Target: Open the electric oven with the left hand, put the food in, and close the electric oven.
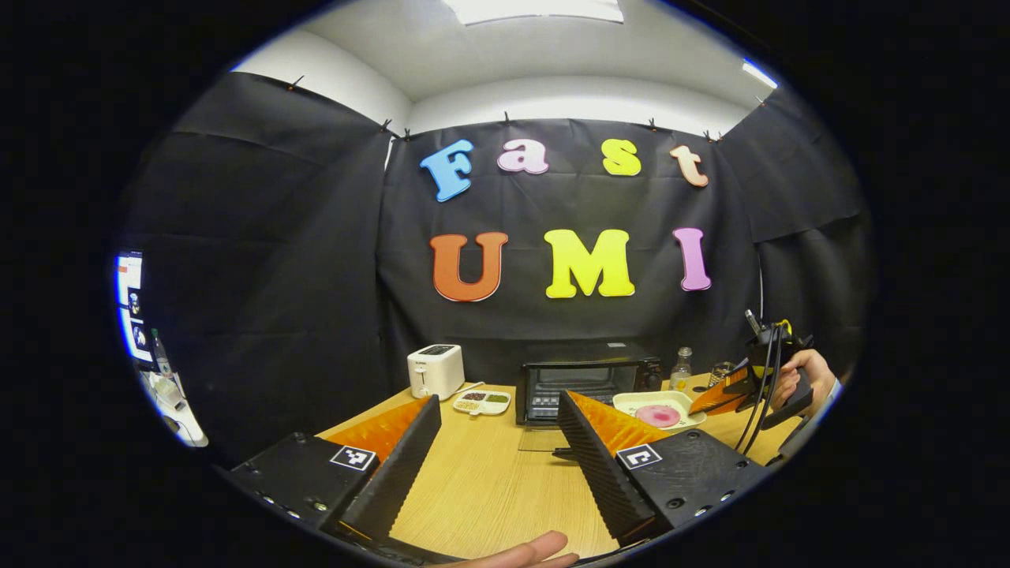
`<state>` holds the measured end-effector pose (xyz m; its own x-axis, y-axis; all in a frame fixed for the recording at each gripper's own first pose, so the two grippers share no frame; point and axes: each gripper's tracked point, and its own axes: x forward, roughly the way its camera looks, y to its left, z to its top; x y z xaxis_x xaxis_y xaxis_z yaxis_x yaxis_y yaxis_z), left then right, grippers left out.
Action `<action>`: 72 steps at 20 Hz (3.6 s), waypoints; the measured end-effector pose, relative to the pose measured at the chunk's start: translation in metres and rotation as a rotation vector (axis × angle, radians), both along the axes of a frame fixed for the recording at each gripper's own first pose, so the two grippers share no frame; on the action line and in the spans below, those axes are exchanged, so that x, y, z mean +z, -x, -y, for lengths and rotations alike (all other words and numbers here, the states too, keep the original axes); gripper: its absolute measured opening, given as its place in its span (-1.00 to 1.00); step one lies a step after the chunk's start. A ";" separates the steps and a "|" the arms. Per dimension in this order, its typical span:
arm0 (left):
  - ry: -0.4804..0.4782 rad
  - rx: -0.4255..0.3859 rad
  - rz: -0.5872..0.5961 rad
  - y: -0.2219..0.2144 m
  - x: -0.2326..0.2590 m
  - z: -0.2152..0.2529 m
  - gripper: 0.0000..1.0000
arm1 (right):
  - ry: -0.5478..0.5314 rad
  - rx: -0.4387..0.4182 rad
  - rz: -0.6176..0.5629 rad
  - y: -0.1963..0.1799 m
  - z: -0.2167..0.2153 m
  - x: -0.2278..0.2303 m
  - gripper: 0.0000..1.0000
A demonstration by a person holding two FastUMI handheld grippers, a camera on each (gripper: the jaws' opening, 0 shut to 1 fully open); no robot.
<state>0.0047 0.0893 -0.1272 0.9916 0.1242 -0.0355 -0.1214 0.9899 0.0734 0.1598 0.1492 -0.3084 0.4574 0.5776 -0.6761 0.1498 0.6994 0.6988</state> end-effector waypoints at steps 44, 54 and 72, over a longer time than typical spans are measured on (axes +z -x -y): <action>0.096 -0.282 -0.658 -0.155 -0.273 0.149 0.92 | 0.557 -0.120 0.783 -0.038 0.115 0.108 1.00; 0.084 -0.182 -0.807 -0.173 -0.304 0.147 0.92 | 0.576 -0.187 0.856 -0.001 0.205 0.129 1.00; 0.046 -0.165 -0.794 -0.187 -0.265 0.146 0.95 | 0.649 -0.201 0.859 0.018 0.225 0.140 0.90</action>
<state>0.1921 -0.0569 -0.3922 0.6738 -0.0399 -0.7378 0.0973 0.9946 0.0350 0.1422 -0.0756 -0.1682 0.9679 0.0885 -0.2352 -0.0585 0.9896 0.1318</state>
